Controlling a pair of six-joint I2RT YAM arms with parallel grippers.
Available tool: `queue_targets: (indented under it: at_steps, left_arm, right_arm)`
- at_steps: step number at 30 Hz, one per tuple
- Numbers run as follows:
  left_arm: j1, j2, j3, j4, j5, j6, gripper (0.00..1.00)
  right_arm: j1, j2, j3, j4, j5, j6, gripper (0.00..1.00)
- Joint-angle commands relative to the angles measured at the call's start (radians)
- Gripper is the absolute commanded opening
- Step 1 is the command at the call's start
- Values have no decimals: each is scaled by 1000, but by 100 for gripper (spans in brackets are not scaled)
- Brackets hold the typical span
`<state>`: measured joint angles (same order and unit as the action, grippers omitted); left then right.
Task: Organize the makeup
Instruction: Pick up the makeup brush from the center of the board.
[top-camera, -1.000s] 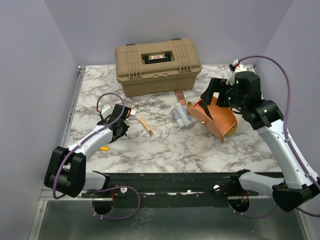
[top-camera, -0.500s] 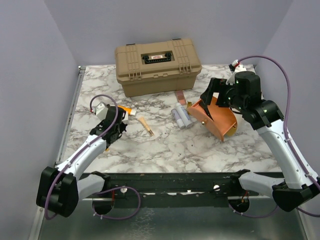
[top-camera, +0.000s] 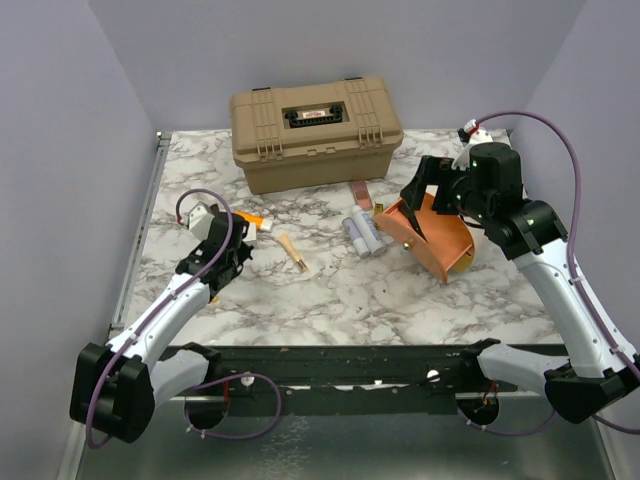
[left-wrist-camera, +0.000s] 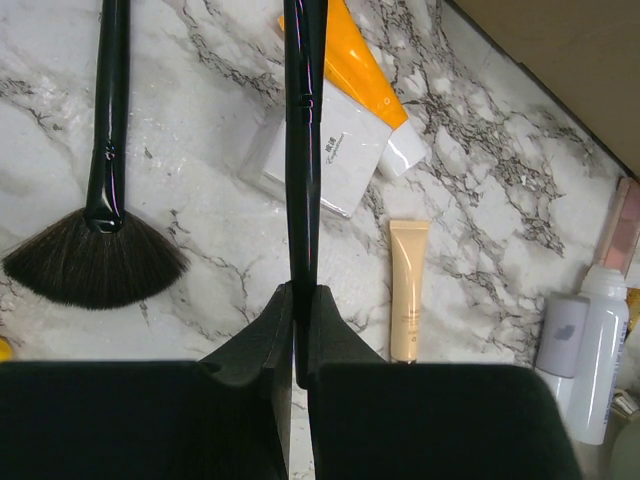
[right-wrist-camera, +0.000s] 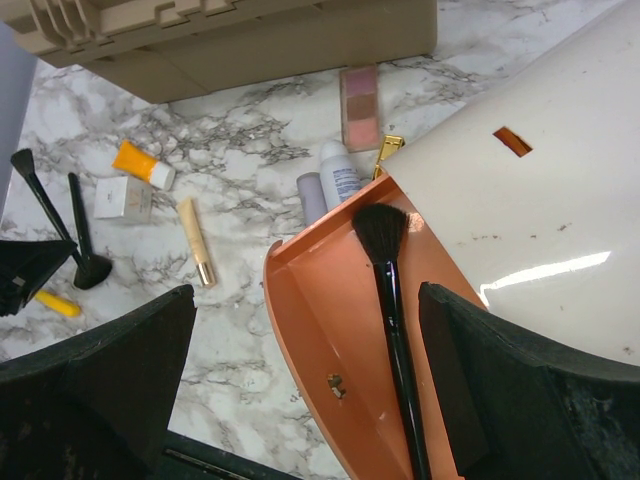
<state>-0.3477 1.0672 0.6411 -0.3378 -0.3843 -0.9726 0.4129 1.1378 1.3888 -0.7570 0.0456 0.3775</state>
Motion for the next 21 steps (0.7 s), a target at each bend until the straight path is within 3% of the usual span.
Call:
queue_targets:
  at_steps: [1,21]
  left_arm:
    - [4,-44,22,12,-10,-11,0]
    - [4,-131,34,17,-16,-21,0]
  right_arm:
    - [5,-19,-8,-14,-25,10,100]
    - [5,-39,-12,36,-74,60,100]
